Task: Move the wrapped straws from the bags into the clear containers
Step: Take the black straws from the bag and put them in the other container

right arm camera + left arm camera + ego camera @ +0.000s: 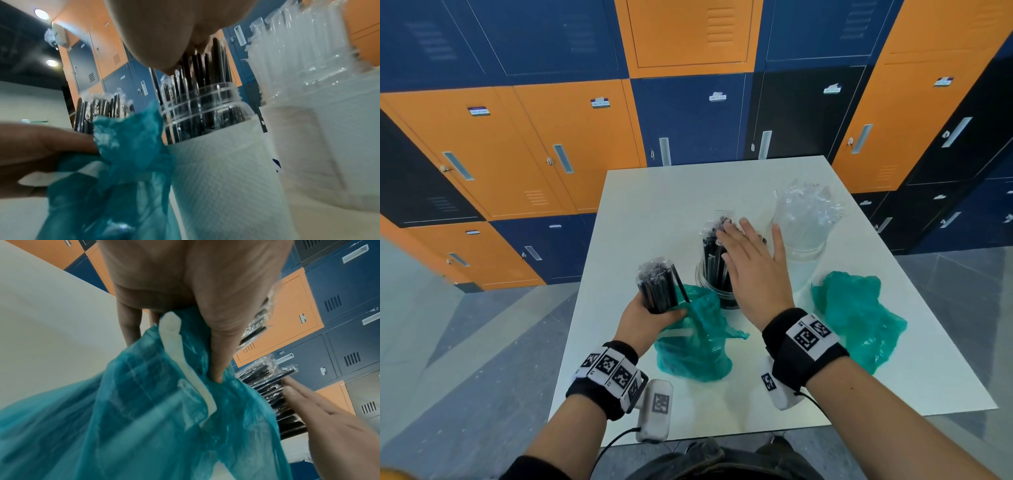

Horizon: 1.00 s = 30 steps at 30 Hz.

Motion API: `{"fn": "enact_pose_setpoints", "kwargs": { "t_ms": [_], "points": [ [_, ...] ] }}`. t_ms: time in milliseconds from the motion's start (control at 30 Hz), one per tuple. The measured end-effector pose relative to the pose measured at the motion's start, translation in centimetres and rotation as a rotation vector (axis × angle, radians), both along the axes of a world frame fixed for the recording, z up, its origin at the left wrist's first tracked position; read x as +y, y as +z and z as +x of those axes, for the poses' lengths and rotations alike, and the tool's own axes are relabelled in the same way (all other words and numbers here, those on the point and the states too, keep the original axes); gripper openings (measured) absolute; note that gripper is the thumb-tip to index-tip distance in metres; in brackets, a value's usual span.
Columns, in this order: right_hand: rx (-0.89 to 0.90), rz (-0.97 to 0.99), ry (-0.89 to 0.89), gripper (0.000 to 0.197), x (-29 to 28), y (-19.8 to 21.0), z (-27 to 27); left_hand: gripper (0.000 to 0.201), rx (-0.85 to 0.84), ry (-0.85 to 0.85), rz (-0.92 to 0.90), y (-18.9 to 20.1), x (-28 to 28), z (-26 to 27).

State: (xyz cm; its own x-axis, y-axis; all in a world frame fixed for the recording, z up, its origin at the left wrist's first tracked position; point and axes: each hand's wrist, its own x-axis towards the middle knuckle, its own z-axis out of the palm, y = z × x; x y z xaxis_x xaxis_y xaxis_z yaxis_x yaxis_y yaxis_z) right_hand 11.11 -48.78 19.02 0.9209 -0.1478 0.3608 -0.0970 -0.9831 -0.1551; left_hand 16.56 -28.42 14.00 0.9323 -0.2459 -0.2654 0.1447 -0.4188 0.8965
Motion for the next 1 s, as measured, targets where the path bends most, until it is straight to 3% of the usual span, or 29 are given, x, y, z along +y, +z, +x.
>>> {"fn": "enact_pose_setpoints", "kwargs": {
  "t_ms": [100, 200, 433, 600, 700, 767, 867, 933, 1000],
  "points": [
    [0.034, -0.069, -0.011, 0.048, 0.3, -0.8, -0.7, 0.049, 0.001, 0.003, -0.006, -0.1, 0.1, 0.0],
    [-0.045, 0.029, -0.044, 0.05, 0.8, -0.1, -0.9, 0.049, -0.004, 0.006, -0.005, -0.3, 0.2, 0.1],
    [-0.226, -0.016, 0.054, 0.02, 1.3, -0.3, -1.0, 0.047, 0.004, 0.004, -0.034, -0.5, 0.4, 0.0],
    [-0.258, 0.009, -0.025, 0.017, 2.2, 1.0, -0.5, 0.046, -0.004, 0.003, -0.036, -0.5, 0.7, -0.2],
    [-0.274, 0.073, 0.117, 0.019, 3.8, 1.9, -0.4, 0.043, -0.017, -0.002, -0.051, -0.4, 0.8, -0.4],
    [-0.13, 0.272, 0.234, 0.026, 4.9, 2.3, -0.3, 0.038, -0.021, -0.006, -0.067, -0.4, 0.8, -0.4],
    [0.229, 0.611, 0.243, 0.052, 6.2, 1.5, 0.0, 0.046, -0.026, -0.014, -0.111, -0.1, 0.9, -0.6],
    [0.304, 0.717, 0.219, 0.06, 6.8, 0.7, 0.3, 0.06, -0.001, 0.003, -0.16, -0.2, 1.0, -0.6],
    [0.295, 0.778, 0.187, 0.051, 7.1, 0.2, 0.5, 0.059, -0.005, -0.007, -0.159, -0.2, 1.1, -0.6]
  ]
}}
